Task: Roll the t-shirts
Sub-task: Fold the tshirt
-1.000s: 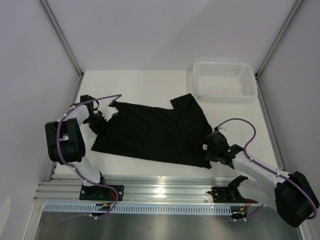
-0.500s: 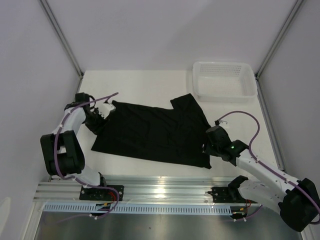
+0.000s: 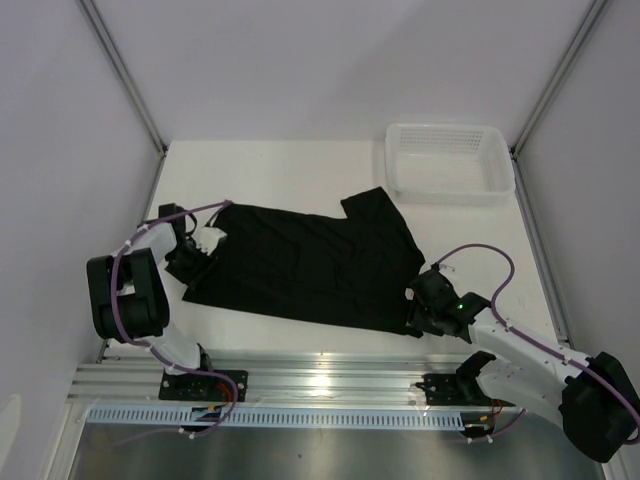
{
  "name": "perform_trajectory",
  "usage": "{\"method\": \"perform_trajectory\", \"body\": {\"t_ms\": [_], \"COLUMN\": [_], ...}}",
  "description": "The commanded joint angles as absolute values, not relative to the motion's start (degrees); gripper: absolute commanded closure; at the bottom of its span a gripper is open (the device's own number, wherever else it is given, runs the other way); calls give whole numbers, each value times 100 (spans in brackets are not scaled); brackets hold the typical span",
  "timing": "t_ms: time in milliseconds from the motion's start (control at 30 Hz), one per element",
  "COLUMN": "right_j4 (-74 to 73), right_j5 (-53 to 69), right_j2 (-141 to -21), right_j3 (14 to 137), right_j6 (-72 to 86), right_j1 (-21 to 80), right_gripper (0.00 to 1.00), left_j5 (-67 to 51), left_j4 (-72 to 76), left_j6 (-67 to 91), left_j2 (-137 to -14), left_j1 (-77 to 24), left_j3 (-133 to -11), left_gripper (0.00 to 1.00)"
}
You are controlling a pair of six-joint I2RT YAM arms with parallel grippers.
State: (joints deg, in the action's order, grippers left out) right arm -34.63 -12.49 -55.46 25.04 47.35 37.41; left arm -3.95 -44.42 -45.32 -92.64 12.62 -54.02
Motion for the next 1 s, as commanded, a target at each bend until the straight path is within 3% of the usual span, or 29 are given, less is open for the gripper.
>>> {"method": "perform_trajectory", "body": {"t_ms": [0,267,367,600,967], "right_j4": [-3182,-3041,-3093,-3155,-3814], "right_j5": [-1213,-1222,-1239,-1327,-1573], "right_j2": [-5546,-5704,-5687,-5660,-5327], "right_j3": [2522,2505,2531,2514,2646], "right_j6": [4948,4966,4966,4983,5124], "right_j1": [3797,3814,3814,3823,3884], "right_gripper": [54,72,79,100,100], "left_j5": [-360,-395,-396,-334,-159], "left_j4": [-4227,-4175,-4166,-4245,-4526], "left_j6": [-4210,-4122,-4043,-4025,-4201], "left_j2": [-9334,-9545,-9633,-9589,-8650], "left_j1": [1310,1275,1213,1160,1327], "left_j3": [-5607,-5625,-5599,-5467,-4703], "left_gripper": [44,44,49,99,99]}}
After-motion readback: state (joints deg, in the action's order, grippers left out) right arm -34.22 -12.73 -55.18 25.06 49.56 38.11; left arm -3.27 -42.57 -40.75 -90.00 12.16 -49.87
